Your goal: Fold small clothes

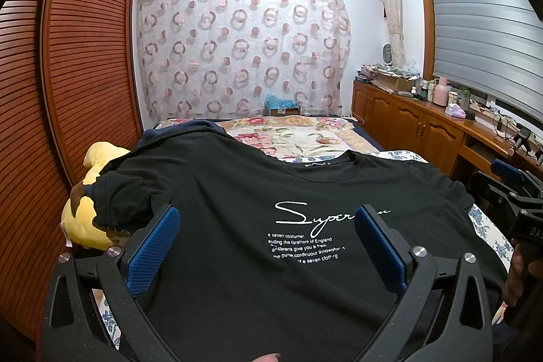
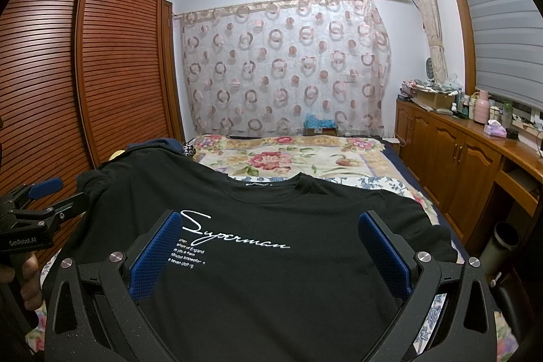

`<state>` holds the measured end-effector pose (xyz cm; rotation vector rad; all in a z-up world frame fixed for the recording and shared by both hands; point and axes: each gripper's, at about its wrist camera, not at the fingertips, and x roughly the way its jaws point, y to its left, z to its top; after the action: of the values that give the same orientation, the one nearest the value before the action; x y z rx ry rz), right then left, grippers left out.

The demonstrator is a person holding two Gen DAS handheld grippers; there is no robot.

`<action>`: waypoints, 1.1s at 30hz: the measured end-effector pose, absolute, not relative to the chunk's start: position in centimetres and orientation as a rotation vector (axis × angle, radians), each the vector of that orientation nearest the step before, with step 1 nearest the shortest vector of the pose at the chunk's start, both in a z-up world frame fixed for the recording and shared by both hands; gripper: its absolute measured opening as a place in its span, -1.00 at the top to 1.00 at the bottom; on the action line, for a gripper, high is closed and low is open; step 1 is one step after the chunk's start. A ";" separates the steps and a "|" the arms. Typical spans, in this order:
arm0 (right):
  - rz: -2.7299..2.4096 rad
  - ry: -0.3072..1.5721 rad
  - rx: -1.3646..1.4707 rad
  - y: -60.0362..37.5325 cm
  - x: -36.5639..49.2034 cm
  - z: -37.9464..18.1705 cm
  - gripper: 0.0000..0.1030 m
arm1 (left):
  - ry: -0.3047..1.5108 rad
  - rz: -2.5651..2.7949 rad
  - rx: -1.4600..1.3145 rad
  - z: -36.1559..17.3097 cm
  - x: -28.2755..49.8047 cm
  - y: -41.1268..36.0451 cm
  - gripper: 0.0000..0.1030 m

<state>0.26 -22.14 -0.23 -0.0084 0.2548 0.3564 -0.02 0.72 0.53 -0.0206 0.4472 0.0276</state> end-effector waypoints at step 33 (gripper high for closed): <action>0.530 0.346 -0.095 -21.1 5.1 -0.1 -1.00 | 0.512 0.094 0.027 -0.4 2.5 8.6 -1.00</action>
<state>5.14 -21.12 -0.10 -0.0952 0.3459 0.5303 2.51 8.61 -0.40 0.0269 0.5115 0.0943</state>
